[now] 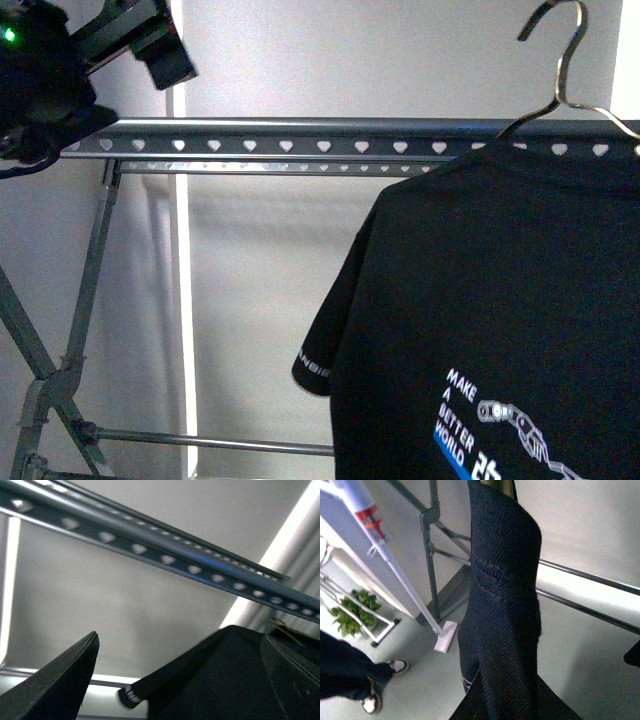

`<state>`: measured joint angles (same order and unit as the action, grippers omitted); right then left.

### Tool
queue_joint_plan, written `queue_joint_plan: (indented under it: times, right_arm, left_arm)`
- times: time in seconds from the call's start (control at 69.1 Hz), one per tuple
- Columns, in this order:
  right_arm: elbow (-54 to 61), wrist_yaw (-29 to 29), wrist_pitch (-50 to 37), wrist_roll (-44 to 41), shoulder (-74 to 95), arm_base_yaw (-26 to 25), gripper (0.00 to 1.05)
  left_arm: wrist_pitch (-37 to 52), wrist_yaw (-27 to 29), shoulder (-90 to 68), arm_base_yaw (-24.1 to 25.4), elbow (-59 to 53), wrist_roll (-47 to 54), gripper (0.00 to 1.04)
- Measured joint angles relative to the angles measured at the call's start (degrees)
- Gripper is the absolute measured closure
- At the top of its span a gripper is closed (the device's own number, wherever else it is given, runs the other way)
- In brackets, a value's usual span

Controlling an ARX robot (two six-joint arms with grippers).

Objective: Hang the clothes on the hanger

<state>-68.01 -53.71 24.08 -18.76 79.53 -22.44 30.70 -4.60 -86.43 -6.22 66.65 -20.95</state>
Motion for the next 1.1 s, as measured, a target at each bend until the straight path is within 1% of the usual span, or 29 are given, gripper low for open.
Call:
queue_joint_plan:
  times: [0.058,0.072,0.116,0.159,0.174,0.203,0.217,0.275,0.333,0.347,0.405,0.434,0.477,0.506,0.564,0.593,0.622,0.637,0.651,0.767,1.1]
  right_arm:
    - [-1.4,1.14,-1.31,4.44,0.66,-0.13,0.99]
    - [-2.03,1.88,-1.88,6.86,1.01,-0.15,0.99]
    - [-3.48,3.52,-2.71,10.19,1.84,-0.15,0.99]
    - [-4.94,4.92,-3.37,13.09,2.78,-0.11,0.99]
    - [-5.7,5.6,-3.48,14.34,3.3,0.02,0.99]
    - [-6.47,6.32,-3.41,15.1,3.8,0.17,0.99]
    - [-7.26,7.06,-3.19,15.93,4.39,0.39,0.99]
    - [-9.27,9.11,-2.34,17.81,6.25,1.18,1.0]
    - [-10.69,10.86,-1.49,18.47,7.63,1.97,1.0]
    - [-11.21,11.63,-1.18,18.67,8.15,2.27,1.0]
    - [-12.83,13.88,-0.63,19.5,9.79,3.28,1.0]
    - [-13.25,14.49,-0.57,19.74,10.29,3.65,1.0]
    - [-14.32,15.5,-0.31,20.31,11.45,4.52,1.0]
    - [-14.75,15.91,-0.28,20.57,11.91,4.85,1.0]
    - [-16.15,17.49,-0.22,21.29,13.11,5.81,1.0]
    - [-17.18,18.53,-0.22,21.75,13.88,6.43,1.0]
    - [-18.14,19.37,-0.22,22.16,14.51,7.08,1.0]
    - [-18.38,19.5,-0.22,22.23,14.62,7.23,1.0]
    - [-18.58,19.67,-0.22,22.29,14.75,7.39,1.0]
    - [-20.59,21.31,-0.37,23.23,15.78,8.79,1.0]
    - [-20.68,25.66,-3.1,24.22,19.04,10.23,1.0]
  left_arm:
    - [-0.5,1.53,-0.66,1.18,0.22,-1.42,0.07]
    - [-0.02,2.21,-0.87,1.51,0.2,-2.23,0.07]
    - [0.48,3.76,-1.09,2.05,0.28,-2.69,0.07]
    - [-4.31,6.8,-0.2,2.34,0.7,-0.07,0.13]
    - [-6.93,7.76,0.7,2.43,0.35,2.51,0.17]
    - [-8.87,8.07,1.84,2.56,-0.61,4.2,0.2]
    - [-9.68,8.11,3.02,2.64,-2.03,6.49,0.24]
    - [-8.87,8.7,6.93,2.54,-7.72,12.81,0.35]
    - [-6.99,8.92,10.43,2.19,-12.94,15.72,0.44]
    - [-6.14,8.92,11.78,2.14,-14.97,16.35,0.47]
    - [-3.54,8.46,15.17,2.03,-20.61,18.32,0.58]
    - [-2.71,8.46,16.13,2.05,-22.43,18.64,0.61]
    - [-0.87,8.33,18.1,2.21,-26.64,19.43,0.7]
    - [-0.28,8.17,18.73,2.32,-28.2,19.58,0.74]
    - [1.29,7.91,20.39,2.69,-32.35,19.98,0.85]
    - [2.27,7.78,21.46,2.91,-34.86,20.04,0.92]
    - [3.15,6.16,22.69,4.04,-37.22,20.22,0.99]
    - [3.37,5.55,23.02,4.33,-37.79,20.24,1.01]
    - [3.56,5.18,23.34,4.61,-38.32,20.24,1.02]
    - [5.51,4.87,27.34,6.08,-44.04,20.59,1.01]
    - [6.8,4.66,37.07,6.1,-55.06,20.63,1.01]
